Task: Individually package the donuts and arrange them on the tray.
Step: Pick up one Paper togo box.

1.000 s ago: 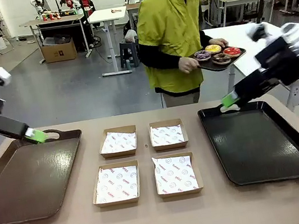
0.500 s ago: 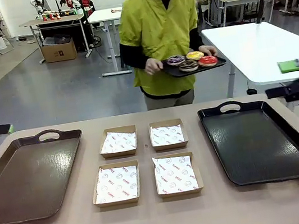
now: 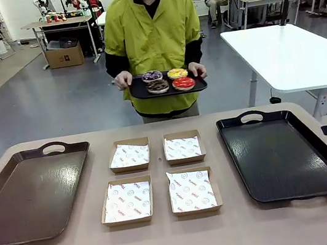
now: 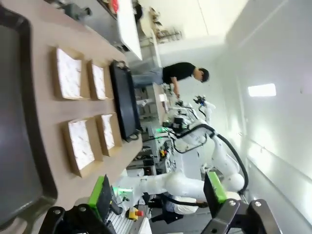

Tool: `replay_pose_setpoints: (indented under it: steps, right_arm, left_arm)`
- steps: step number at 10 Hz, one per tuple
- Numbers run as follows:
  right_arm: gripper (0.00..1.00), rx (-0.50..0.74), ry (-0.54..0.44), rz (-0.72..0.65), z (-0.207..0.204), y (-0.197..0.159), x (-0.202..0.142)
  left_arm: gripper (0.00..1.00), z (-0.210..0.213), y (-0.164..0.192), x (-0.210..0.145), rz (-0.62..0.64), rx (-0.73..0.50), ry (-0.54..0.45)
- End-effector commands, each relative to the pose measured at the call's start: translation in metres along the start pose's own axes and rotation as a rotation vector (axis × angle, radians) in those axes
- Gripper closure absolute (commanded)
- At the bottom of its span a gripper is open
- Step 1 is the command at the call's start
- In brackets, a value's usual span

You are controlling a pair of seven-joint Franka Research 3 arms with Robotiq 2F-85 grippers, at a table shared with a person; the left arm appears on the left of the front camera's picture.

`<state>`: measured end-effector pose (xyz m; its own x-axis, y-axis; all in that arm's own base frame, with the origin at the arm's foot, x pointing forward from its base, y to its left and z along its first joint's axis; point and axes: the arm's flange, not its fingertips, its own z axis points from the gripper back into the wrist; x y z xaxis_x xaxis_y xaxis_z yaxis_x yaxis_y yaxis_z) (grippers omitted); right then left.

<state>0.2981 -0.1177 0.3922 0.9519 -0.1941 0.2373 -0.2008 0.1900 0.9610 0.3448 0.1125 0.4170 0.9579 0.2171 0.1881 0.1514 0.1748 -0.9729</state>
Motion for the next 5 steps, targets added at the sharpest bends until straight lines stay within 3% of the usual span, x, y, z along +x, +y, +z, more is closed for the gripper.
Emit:
replay_pose_setpoints:
  steps: [1,3,4,5]
  right_arm:
    - [0.00,-0.030,-0.002,0.049,-0.012,0.016,-0.024]
    - [0.00,-0.068,0.006,0.081,-0.019,0.024,-0.024]
    - [0.00,-0.027,-0.008,0.034,0.003,0.012,0.001]
    - [0.00,-0.027,-0.008,0.034,0.003,0.012,0.001]
  left_arm:
    - [0.00,0.009,0.000,0.001,0.051,0.076,0.004]
    - [0.00,0.019,0.003,-0.002,0.074,0.080,0.005]
    - [0.00,0.019,-0.005,-0.007,0.047,0.087,0.019]
    - [0.00,0.015,0.006,-0.002,0.051,0.068,-0.010]
